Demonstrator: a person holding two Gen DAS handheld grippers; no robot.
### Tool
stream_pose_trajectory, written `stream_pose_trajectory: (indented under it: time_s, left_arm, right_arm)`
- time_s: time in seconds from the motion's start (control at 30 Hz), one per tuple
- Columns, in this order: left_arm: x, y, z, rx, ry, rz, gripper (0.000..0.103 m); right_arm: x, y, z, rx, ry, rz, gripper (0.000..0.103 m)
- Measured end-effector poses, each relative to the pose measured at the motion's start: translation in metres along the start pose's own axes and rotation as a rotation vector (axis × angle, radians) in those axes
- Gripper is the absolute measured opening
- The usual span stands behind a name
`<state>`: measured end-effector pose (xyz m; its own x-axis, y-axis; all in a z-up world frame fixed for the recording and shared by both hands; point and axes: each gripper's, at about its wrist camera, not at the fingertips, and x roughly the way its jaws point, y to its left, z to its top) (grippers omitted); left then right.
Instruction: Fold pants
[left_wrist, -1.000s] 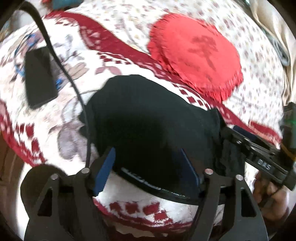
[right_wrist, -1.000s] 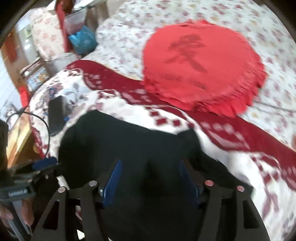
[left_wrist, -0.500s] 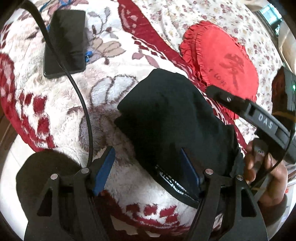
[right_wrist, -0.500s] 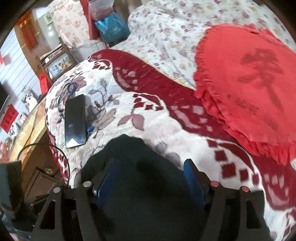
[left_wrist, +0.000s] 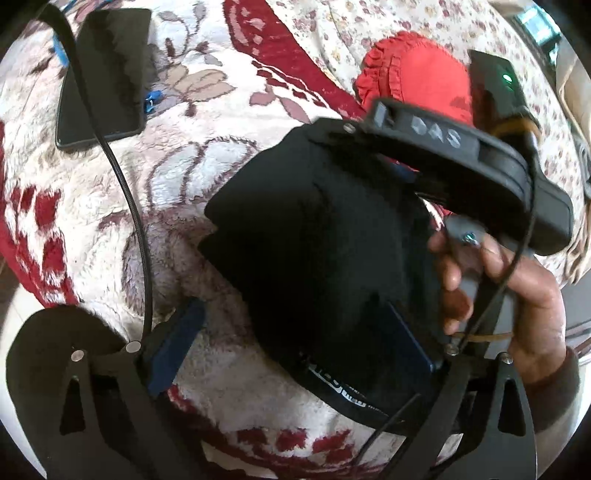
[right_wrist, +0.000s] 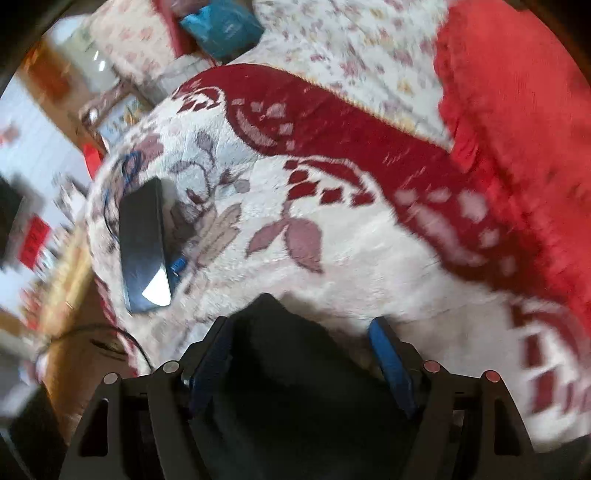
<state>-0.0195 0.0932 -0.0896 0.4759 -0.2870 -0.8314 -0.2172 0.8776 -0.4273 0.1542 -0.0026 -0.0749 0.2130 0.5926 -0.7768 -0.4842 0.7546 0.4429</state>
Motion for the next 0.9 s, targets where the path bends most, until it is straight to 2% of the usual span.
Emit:
stream_pose_trajectory:
  time_s: [0.03, 0.1, 0.13, 0.2, 0.27, 0.33, 0.43, 0.57, 0.73, 0.9]
  left_arm:
    - [-0.002, 0.001, 0.000, -0.004, -0.014, -0.012, 0.096]
    - [-0.008, 0.003, -0.001, -0.015, -0.053, -0.025, 0.075]
    - [-0.009, 0.003, -0.001, -0.009, -0.056, -0.020, 0.061]
    - [-0.010, 0.003, 0.000, -0.012, -0.052, -0.011, 0.060]
    - [-0.010, 0.002, -0.002, -0.009, -0.061, 0.009, 0.050]
    - [-0.010, 0.000, -0.003, 0.008, -0.063, 0.041, 0.041]
    - [-0.013, -0.002, -0.003, 0.023, -0.065, 0.049, 0.031]
    - [-0.024, -0.008, -0.005, 0.048, -0.099, 0.050, 0.026]
    - [-0.047, -0.025, -0.006, 0.090, -0.148, 0.021, 0.024]
    - [-0.076, -0.061, -0.018, 0.203, -0.213, -0.022, 0.024]
  right_arm:
    - [-0.001, -0.002, -0.002, 0.022, -0.029, 0.006, 0.072]
    - [-0.005, -0.005, -0.004, 0.043, -0.053, 0.007, 0.055]
    - [-0.008, -0.008, -0.004, 0.054, -0.057, 0.015, 0.053]
    - [-0.014, -0.016, -0.005, 0.090, -0.061, 0.063, 0.042]
    - [-0.017, -0.016, -0.006, 0.091, -0.066, 0.085, 0.030]
    - [-0.020, -0.009, -0.008, 0.057, -0.071, 0.067, 0.028]
    - [-0.029, 0.004, -0.009, -0.001, -0.086, 0.027, 0.024]
    - [-0.053, 0.009, -0.009, -0.006, -0.135, 0.038, 0.022]
    - [-0.088, 0.009, -0.013, -0.001, -0.192, 0.063, 0.021]
    - [-0.136, -0.005, -0.027, 0.031, -0.272, 0.099, 0.021]
